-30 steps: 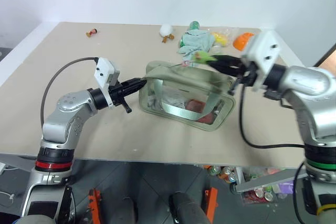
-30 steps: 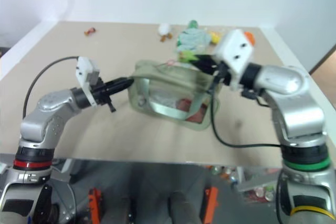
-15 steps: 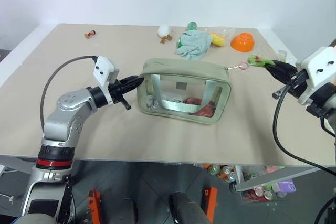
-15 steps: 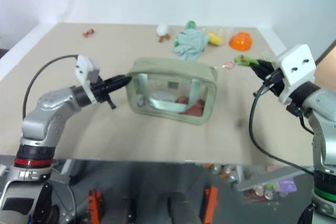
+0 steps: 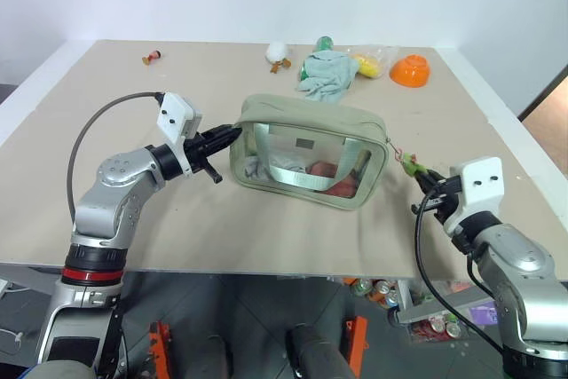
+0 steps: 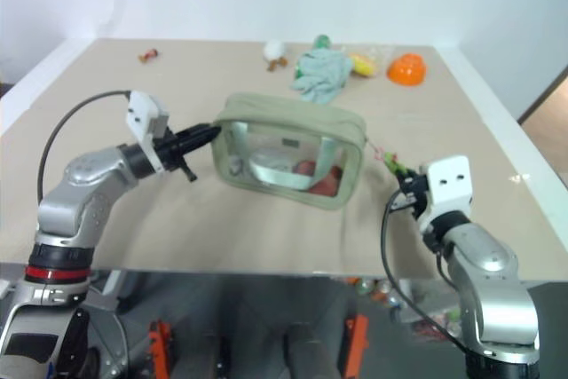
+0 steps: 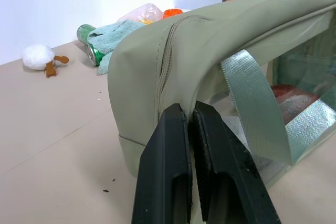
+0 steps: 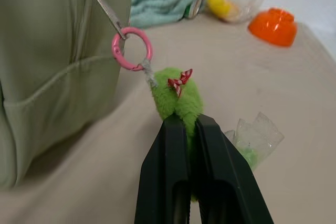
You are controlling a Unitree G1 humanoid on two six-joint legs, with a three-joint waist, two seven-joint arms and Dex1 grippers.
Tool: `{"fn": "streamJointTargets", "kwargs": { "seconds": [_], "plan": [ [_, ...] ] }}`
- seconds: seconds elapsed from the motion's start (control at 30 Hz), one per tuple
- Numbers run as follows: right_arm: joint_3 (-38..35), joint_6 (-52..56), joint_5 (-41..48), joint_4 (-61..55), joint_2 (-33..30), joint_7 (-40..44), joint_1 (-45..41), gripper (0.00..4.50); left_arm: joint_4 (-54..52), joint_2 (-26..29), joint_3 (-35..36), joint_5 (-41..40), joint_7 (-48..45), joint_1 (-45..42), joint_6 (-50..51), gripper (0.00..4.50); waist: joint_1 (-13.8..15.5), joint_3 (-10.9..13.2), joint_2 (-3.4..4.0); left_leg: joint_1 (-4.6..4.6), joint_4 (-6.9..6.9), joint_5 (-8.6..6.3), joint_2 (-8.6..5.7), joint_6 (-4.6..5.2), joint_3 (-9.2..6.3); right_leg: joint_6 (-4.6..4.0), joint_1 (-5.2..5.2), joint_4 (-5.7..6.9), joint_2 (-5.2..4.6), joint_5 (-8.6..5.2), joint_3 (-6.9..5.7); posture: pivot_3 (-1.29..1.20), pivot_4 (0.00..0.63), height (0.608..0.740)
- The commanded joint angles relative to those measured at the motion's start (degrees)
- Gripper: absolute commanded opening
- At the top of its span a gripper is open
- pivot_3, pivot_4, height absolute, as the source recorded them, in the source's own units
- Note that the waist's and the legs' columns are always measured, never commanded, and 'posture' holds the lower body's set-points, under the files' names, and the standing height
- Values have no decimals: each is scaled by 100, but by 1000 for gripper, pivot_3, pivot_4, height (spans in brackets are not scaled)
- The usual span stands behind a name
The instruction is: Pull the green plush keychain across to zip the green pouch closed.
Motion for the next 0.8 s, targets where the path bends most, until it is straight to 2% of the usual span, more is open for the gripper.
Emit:
{"fn": "streamJointTargets", "kwargs": {
  "seconds": [0.03, 0.33, 0.5, 0.57, 0.63, 0.7, 0.8],
  "plan": [
    [-7, -241, -165, 10, 78, -141, 146, 33, -236, 54, 185, 15, 111, -13, -71, 0, 0, 0, -1, 3, 0, 0, 0, 0, -2, 0, 3, 0, 1, 0, -2, 0, 150, 738],
    [369, -718, -327, 491, 311, -66, 465, 33, -320, -9, 145, 6, 168, 48, -52, 0, 0, 0, -1, 3, -2, 0, 1, 0, -3, -1, 2, 0, 2, -1, -3, 0, 150, 738],
    [395, -969, -171, 662, 583, -91, 195, 33, -354, -33, 134, -50, 174, 68, 8, 0, -1, 0, -1, 4, 0, 1, 1, 0, -3, -2, 3, 0, 2, 1, -2, 0, 150, 738],
    [351, -899, -49, 678, 585, -41, -31, 728, -378, -59, 173, -133, 168, 114, 50, 0, -6, 0, 0, 4, 1, 1, 1, -1, -2, -1, 4, 0, 2, 1, -1, 0, 150, 738],
    [335, -912, 42, 695, 537, 74, -150, 1345, -427, -91, 239, -256, 190, 137, 146, 733, -3, 0, -1, 3, 1, 1, 1, -1, -2, -1, 4, 0, 2, 1, -1, 0, 150, 738],
    [284, -910, 164, 708, 465, 203, -240, 1962, -484, -63, 214, -262, 166, 146, 159, 1282, 3, 0, -1, 2, 1, 1, 1, -1, -5, 0, 4, 0, 2, 1, -4, 0, 150, 738],
    [86, -961, 368, 677, 344, 343, -371, 3093, -481, -43, 261, -244, 211, 146, 97, 2391, 9, 0, -1, 0, -2, 1, 0, -1, -8, 3, 4, 0, 1, -2, -7, 0, 150, 738]
  ]
}}
